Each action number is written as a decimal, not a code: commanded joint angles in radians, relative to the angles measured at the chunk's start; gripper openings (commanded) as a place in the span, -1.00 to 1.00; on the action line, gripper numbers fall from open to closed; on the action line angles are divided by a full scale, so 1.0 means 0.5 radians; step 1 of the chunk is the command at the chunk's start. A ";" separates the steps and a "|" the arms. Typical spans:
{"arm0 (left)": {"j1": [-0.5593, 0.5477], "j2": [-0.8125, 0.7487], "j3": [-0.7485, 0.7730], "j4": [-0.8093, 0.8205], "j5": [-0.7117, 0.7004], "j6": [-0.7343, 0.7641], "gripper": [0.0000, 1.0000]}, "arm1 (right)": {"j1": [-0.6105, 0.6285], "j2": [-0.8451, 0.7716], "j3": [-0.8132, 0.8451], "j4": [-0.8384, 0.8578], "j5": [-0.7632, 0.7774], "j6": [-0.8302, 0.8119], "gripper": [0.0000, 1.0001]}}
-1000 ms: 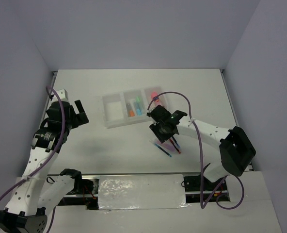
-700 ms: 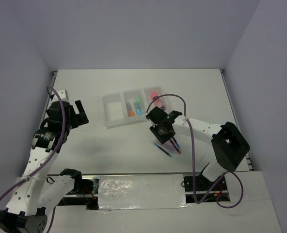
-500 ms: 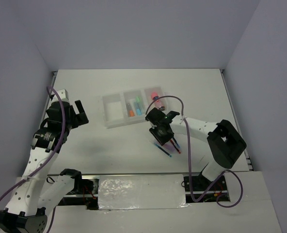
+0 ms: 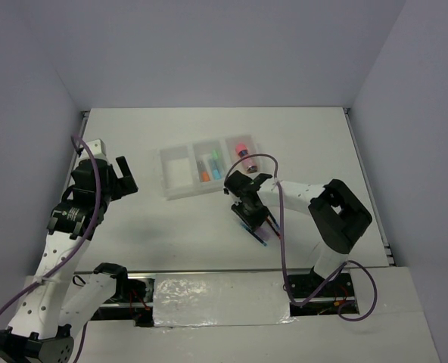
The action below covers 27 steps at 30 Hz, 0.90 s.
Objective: Sort the stationery into containers
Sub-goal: Pick up the pen from the center of the board, then place the pen in the storage box.
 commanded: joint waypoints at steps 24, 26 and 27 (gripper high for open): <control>-0.003 -0.013 0.021 0.057 -0.036 -0.031 0.99 | -0.023 0.812 2.180 -0.320 0.340 0.167 -0.55; -0.006 0.012 0.030 0.066 0.089 -0.052 0.99 | -0.044 0.989 2.364 -0.373 0.352 0.173 -0.50; -0.006 0.021 0.036 0.072 0.135 -0.065 0.99 | -0.053 1.018 2.468 -0.385 0.352 0.170 -0.19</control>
